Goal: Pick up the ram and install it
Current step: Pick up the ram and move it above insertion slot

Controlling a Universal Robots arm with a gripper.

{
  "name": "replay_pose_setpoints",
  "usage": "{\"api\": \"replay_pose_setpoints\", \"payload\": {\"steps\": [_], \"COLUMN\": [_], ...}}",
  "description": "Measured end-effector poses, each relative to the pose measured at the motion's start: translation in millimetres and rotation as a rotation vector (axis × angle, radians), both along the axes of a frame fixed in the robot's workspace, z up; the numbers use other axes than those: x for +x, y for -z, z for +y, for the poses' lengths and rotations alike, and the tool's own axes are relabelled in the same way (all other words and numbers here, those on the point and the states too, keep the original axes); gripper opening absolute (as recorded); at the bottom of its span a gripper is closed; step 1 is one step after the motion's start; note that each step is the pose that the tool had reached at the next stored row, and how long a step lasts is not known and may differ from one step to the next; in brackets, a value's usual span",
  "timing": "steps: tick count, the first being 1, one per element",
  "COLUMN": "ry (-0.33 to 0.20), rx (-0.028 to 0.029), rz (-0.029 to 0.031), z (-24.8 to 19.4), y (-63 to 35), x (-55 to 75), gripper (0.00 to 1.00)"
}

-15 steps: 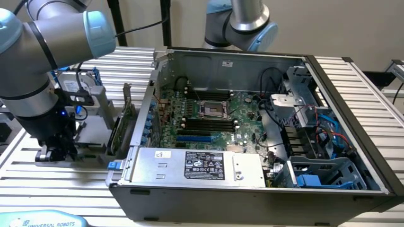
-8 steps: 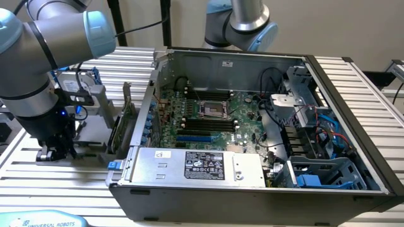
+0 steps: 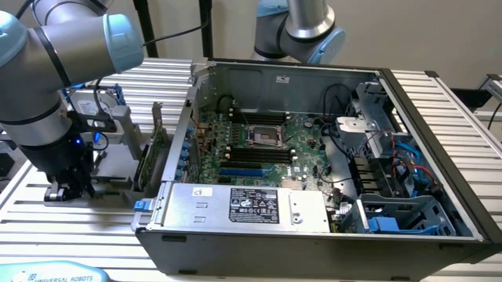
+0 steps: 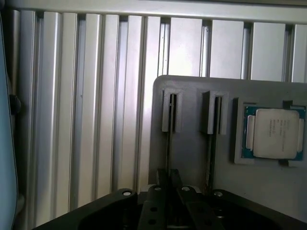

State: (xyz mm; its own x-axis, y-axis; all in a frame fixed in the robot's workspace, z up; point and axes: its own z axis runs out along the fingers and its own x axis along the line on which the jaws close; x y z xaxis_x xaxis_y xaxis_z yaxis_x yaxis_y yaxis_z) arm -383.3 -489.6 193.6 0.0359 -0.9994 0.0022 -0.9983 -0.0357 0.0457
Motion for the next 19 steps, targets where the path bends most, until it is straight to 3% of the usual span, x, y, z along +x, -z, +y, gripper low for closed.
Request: {"api": "replay_pose_setpoints", "payload": {"steps": [19], "ry": [0.015], "rx": [-0.0001], "rz": [0.0000], "z": [-0.1], "y": [-1.8], "x": [0.0], "gripper": [0.14]}}
